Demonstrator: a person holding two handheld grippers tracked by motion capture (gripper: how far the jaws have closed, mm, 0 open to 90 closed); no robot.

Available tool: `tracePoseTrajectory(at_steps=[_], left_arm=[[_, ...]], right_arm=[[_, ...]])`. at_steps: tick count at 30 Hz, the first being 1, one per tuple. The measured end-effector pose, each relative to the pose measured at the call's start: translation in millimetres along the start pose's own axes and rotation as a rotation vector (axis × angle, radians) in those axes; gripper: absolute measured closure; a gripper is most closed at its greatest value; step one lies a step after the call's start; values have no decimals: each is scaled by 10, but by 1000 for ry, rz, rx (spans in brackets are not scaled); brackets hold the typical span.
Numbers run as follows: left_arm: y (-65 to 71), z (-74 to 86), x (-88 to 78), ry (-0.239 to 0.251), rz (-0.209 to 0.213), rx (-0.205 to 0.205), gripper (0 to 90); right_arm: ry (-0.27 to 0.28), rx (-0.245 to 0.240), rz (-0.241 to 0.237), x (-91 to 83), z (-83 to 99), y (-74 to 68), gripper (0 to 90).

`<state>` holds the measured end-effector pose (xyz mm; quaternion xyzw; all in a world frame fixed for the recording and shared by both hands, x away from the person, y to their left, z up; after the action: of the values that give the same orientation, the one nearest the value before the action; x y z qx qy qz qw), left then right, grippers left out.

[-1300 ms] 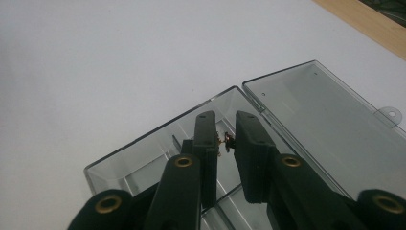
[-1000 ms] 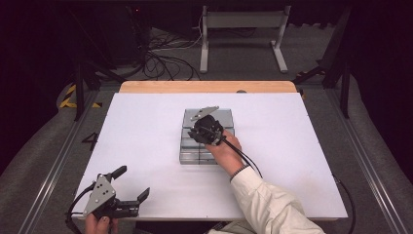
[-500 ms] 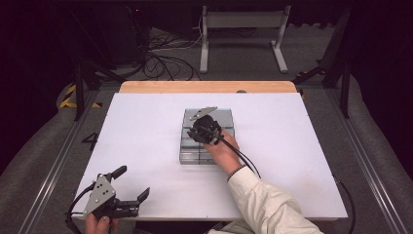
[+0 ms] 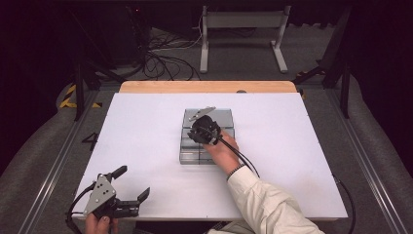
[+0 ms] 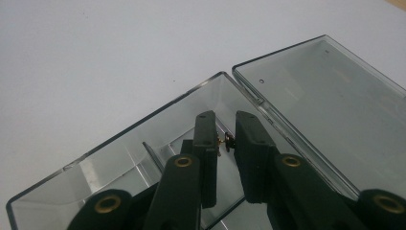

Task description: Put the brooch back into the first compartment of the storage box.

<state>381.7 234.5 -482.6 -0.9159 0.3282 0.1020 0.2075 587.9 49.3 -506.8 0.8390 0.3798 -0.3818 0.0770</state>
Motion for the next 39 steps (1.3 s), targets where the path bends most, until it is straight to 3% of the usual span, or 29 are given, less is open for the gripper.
tracePoseTrajectory(at_steps=[3,12,27,33,39], left_arm=[[2,0,0,1,1,-4,27],[1,0,1,1,1,-4,27],[0,-7,17,1,3,-2,27],[-5,-12,24,2,6,0,27],[-3,-12,25,3,5,-2,27]], right_arm=[[-11,9,-10,16,13,-3,784],[8,9,-17,-29,-17,-13,640],[108,1,-55,-323,-153,-108,179],[163,-4,-72,-507,-215,-155,108],[170,-24,-87,-602,-214,-226,83]])
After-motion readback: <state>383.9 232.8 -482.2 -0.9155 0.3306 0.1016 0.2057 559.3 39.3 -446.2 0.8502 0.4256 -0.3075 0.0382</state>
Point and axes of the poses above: each handheld gripper's, and its own axes: x roughly forward along the jaws, z roughly out of its underside, y roughly to its right, the point moved 8 cm from there along x, roughly forward along the jaws, and after that the axes turned 14 degrees about x, right-handed, at the moved point
